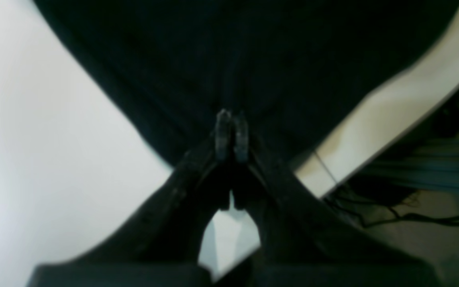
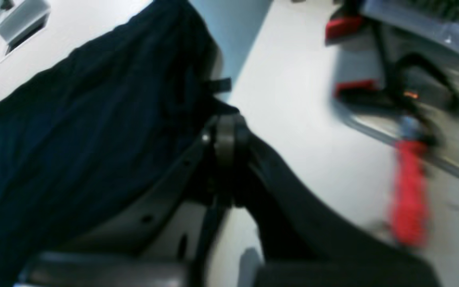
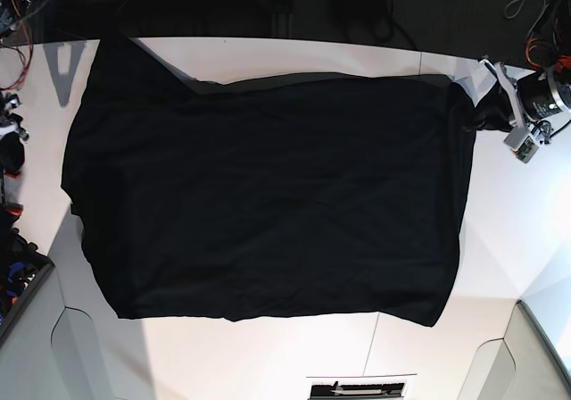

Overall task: Layout the t-shirt on the table in an organized manner, then fold the t-shirt properly
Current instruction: 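Pull the shirt edge apart with both grippers to straighten it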

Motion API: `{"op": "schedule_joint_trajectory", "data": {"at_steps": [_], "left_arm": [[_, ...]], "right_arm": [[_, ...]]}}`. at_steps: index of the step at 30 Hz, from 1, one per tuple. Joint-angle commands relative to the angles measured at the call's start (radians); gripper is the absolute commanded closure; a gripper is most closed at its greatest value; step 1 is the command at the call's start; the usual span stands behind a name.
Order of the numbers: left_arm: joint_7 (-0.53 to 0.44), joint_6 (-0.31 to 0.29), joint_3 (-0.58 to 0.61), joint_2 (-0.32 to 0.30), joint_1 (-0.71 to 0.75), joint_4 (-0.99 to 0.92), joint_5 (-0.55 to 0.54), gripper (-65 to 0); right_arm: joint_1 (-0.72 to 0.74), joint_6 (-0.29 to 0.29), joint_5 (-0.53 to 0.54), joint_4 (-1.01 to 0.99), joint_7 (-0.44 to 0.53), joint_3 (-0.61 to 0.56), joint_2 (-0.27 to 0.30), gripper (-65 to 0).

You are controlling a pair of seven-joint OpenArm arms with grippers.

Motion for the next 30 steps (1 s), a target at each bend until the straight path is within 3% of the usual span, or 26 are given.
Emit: {"op": "schedule_joint_trajectory", "data": {"at_steps": [1, 2, 8, 9, 11, 12, 15, 20, 27, 30], "left_arm": [[-0.003, -0.005, -0.021, -0.02, -0.007, 0.013, -0.042, 0.0], [0.013, -0.005, -0.024, -0.018, -0.006, 0.013, -0.061, -1.3], [0.1, -0.005, -0.024, 0.046, -0.006, -0.006, -0.087, -25.2], [0.099, -0.005, -0.024, 0.055, -0.006, -0.016, -0.097, -27.1], [0.099, -0.005, -0.024, 0.069, -0.007, -0.032, -0.119, -27.6], [0.099, -0.005, -0.024, 0.077, -0.007, -0.039, -0.125, -27.6], [0.1, -0.005, -0.035, 0.113, -0.007, -0.047, -0.126, -27.7], [0.099, -0.005, -0.093, 0.165, -0.01, -0.053, -0.123, -33.5], [0.075, -0.005, -0.143, 0.168, -0.015, -0.147, -0.124, -33.6], [0.042, -0.005, -0.142, 0.168, -0.016, -0.199, -0.123, -37.8]], "right_arm": [[-0.028, 0.002, 0.022, 0.017, 0.01, 0.021, 0.029, 0.0], [-0.063, 0.002, 0.032, 0.017, 0.011, 0.027, 0.037, 0.0], [-0.285, 0.003, 0.088, 0.017, 0.011, 0.027, 0.029, 0.0], [-0.307, 0.009, 0.091, 0.017, 0.011, 0.027, 0.022, -7.0], [-0.343, 0.01, 0.091, 0.017, 0.015, 0.026, 0.004, -18.9], [-0.356, 0.01, 0.091, 0.017, 0.015, 0.026, -0.003, -21.6], [-0.367, 0.014, 0.098, 0.017, 0.014, 0.025, -0.019, -22.0], [-0.367, 0.017, 0.101, 0.017, 0.014, -0.023, -0.036, -22.0], [-0.367, 0.016, 0.074, 0.017, 0.018, -0.164, -0.057, -22.0], [-0.367, 0.016, 0.071, 0.017, 0.023, -0.204, -0.057, -22.0]]}}
